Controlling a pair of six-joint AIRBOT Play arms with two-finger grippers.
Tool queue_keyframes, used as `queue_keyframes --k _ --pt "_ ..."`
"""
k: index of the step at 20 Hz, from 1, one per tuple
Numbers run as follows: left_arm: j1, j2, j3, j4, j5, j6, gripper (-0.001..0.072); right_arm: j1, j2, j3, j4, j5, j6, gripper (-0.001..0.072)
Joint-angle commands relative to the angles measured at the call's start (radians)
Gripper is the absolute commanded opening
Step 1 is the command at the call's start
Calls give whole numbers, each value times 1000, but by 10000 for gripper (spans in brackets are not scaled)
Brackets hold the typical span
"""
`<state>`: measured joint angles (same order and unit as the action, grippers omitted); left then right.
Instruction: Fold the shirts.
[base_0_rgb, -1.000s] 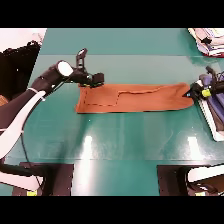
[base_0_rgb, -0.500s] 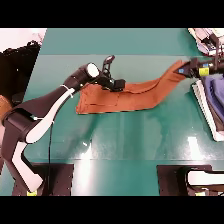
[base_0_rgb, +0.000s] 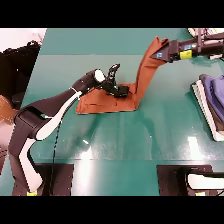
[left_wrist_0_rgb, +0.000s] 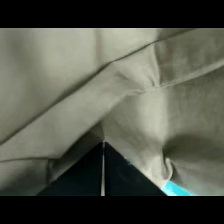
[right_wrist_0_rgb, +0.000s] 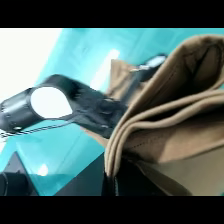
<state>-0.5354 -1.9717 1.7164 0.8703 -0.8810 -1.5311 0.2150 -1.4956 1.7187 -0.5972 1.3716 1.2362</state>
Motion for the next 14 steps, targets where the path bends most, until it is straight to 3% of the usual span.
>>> queue_keyframes --k 1,6,11,12,13,14 --pt "21 -2 33 -6 -60 25 24 75 -4 19 4 -22 -4 13" --pt "201 156 90 207 -181 21 24 201 -57 19 5 -68 -39 13" --pt "441 360 90 301 -245 21 25 425 -224 73 3 -256 -141 25" --pt "476 387 90 301 -253 21 25 463 -275 116 0 -259 -166 141" --pt "503 406 90 300 -262 21 25 494 -329 165 -5 -251 -182 378" --pt "523 419 90 300 -275 21 25 513 -372 203 -5 -233 -183 535"
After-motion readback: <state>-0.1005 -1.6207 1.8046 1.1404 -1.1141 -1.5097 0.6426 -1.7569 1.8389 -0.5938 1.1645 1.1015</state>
